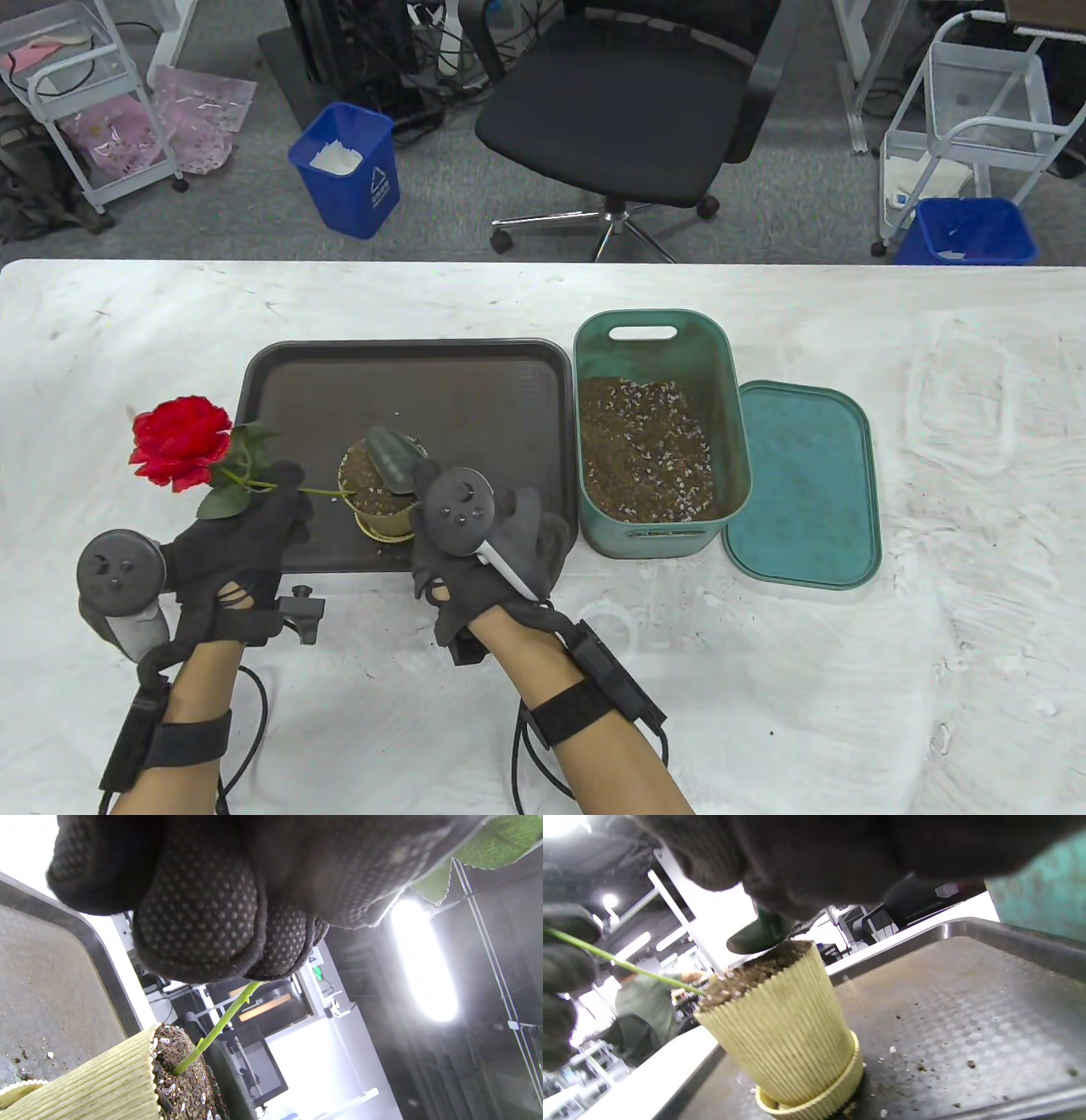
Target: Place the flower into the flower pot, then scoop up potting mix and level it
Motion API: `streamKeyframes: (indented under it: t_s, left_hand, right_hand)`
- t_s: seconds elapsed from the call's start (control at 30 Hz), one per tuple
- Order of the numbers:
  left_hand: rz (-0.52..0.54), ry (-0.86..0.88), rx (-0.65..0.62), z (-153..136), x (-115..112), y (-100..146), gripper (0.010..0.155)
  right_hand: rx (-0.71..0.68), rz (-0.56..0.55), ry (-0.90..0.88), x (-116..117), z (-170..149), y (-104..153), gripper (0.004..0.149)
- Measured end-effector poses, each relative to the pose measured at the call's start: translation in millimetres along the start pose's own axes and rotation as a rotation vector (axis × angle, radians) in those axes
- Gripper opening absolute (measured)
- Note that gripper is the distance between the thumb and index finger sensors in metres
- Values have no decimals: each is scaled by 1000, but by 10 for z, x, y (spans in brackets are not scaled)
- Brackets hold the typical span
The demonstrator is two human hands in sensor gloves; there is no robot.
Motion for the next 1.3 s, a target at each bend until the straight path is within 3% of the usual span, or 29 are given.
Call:
streamKeyframes:
  t_s: [0.07,0.17,0.3,0.5,0.73,1.0,1.17,1.3]
  left_hand:
    - [0,-1,0,-2,1,-4,43]
    - [1,1,2,-4,1,-1,43]
    - [0,-1,-2,0,-4,4,43]
    - [-2,-4,-5,-2,-6,2,43]
    - [-1,-6,-7,-1,-7,5,43]
    - [-1,-7,-6,-3,-6,5,43]
    - [0,-7,-3,-8,0,5,43]
    - [-1,-6,-4,-5,-2,4,43]
  right_hand:
    - [-16,-72,-66,-5,-26,125,57]
    - [-38,-132,-10,103,-63,245,57]
    - [-51,-144,14,302,-127,307,57]
    - [-134,-218,97,221,50,334,56]
    - [-196,-136,381,296,303,243,55]
    - [-246,-124,404,107,534,131,55]
    - [-251,13,531,188,578,25,53]
    - [-245,-12,446,114,560,9,54]
Point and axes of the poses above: the tracker on the back of each hand, its own z axis roughly to the thumb side, its own y axis roughly from the fingertips to the wrist, x = y × z, the point moved 3 cm from there along -y, roughly from the wrist to the fingertips
